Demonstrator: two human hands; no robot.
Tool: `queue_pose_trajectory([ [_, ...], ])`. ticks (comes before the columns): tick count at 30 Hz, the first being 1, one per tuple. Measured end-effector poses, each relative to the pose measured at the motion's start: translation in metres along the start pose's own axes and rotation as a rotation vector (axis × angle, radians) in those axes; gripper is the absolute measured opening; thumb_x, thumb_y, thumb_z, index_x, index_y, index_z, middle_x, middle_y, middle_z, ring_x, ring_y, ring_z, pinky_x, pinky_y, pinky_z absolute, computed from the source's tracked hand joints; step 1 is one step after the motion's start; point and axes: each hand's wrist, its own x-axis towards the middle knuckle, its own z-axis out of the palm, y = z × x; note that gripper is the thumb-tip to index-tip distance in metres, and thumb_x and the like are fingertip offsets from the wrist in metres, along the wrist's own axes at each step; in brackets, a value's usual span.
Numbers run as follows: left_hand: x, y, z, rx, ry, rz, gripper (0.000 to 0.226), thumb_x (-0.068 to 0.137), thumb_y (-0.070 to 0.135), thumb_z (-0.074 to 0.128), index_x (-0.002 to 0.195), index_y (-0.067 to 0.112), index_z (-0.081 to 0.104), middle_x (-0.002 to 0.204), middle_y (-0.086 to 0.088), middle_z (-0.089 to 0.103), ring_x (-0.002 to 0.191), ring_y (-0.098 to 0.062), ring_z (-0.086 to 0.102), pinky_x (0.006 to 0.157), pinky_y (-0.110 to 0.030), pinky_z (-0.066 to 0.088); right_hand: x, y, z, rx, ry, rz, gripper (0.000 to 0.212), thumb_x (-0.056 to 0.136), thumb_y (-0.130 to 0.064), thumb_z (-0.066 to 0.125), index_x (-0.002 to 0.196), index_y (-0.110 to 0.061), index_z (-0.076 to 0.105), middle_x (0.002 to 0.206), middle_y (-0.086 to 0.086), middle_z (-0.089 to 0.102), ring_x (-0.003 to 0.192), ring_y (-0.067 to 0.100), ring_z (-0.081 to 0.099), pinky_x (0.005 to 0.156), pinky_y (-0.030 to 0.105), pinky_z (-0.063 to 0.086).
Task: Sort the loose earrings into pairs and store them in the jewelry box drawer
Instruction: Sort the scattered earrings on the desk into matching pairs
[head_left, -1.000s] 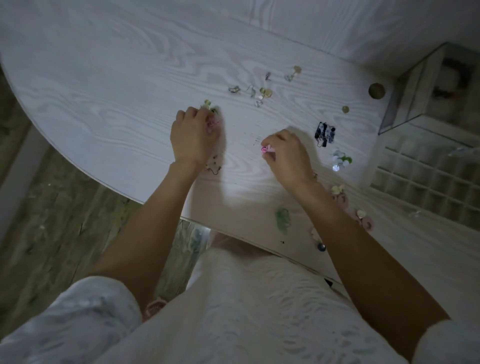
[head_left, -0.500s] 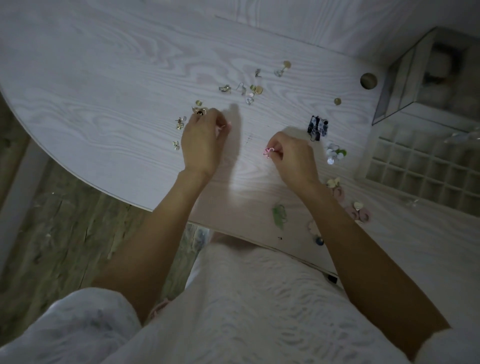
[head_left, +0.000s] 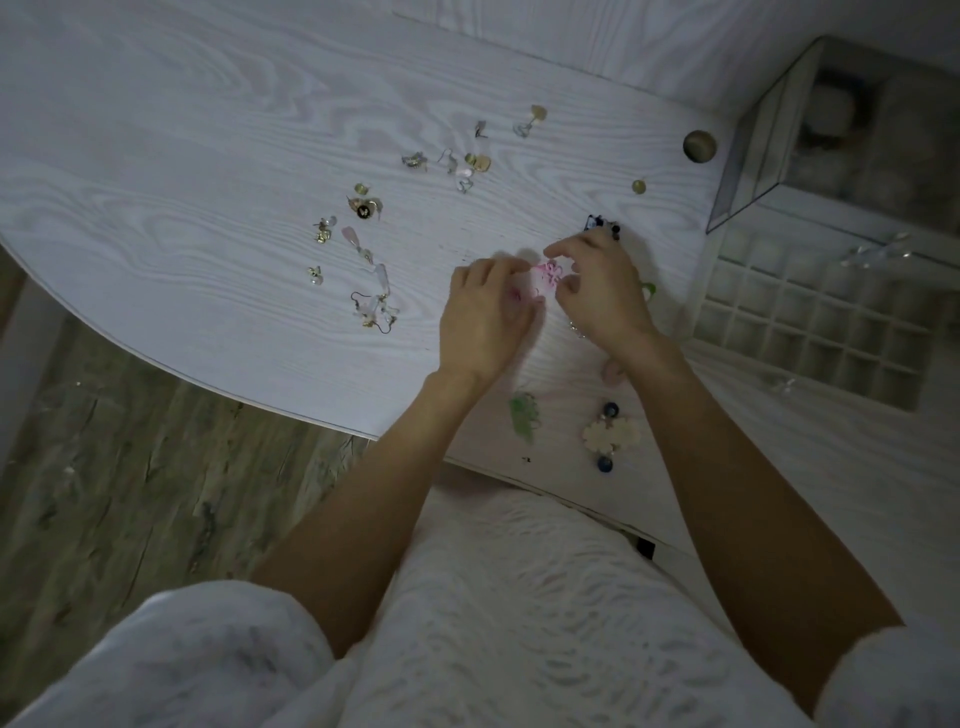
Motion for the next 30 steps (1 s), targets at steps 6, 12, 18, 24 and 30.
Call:
queue_pose_trajectory([
  [6, -0.007, 0.004, 0.003, 0.004, 0.015, -0.092, 0.027, 0.081, 0.021, 0.063, 0.106, 0.011, 0.06, 0.102, -0.009, 0.06, 0.093, -0.026, 0.051, 0.078, -0.026, 0.037, -0.005, -0.003, 0.008, -0.01, 0.017, -0.028, 0.029, 0.088, 0.0, 0.053, 0.116, -0.003, 0.06, 0.12, 0.013, 0.054, 0.104, 0.026, 0.057, 0.093, 0.036, 0.048],
  [12, -0.004, 0.004, 0.006, -0.021, 0.006, -0.048, 0.018, 0.082, 0.012, 0.061, 0.099, 0.011, 0.062, 0.096, -0.007, 0.064, 0.088, -0.024, 0.053, 0.074, -0.021, 0.034, -0.017, -0.003, 0.011, -0.112, 0.024, -0.062, 0.021, 0.089, -0.01, 0.056, 0.108, -0.004, 0.062, 0.112, 0.014, 0.056, 0.105, 0.026, 0.053, 0.086, 0.034, 0.047],
  [18, -0.01, 0.003, 0.002, -0.038, 0.022, -0.016, 0.017, 0.08, 0.009, 0.062, 0.097, 0.009, 0.062, 0.089, -0.008, 0.065, 0.082, -0.025, 0.054, 0.072, -0.021, 0.032, -0.021, -0.009, 0.015, -0.071, -0.024, -0.073, 0.019, 0.088, -0.011, 0.059, 0.106, -0.005, 0.061, 0.108, 0.011, 0.058, 0.099, 0.024, 0.056, 0.085, 0.034, 0.047],
  [24, -0.017, 0.007, -0.023, -0.195, -0.033, -0.102, 0.025, 0.084, 0.014, 0.061, 0.109, 0.014, 0.059, 0.099, -0.001, 0.066, 0.089, -0.015, 0.06, 0.079, -0.027, 0.047, -0.022, -0.015, 0.007, -0.092, -0.033, -0.096, 0.026, 0.09, -0.007, 0.055, 0.116, -0.006, 0.058, 0.119, 0.012, 0.054, 0.1, 0.025, 0.057, 0.088, 0.033, 0.047],
  [30, -0.04, -0.012, -0.086, -0.316, 0.095, -0.246, 0.021, 0.09, 0.027, 0.059, 0.11, 0.024, 0.06, 0.082, 0.01, 0.069, 0.079, -0.003, 0.064, 0.077, -0.023, 0.051, -0.03, -0.032, 0.0, -0.024, -0.008, -0.228, 0.024, 0.09, -0.003, 0.053, 0.112, -0.006, 0.061, 0.111, 0.012, 0.056, 0.094, 0.024, 0.058, 0.083, 0.029, 0.048],
])
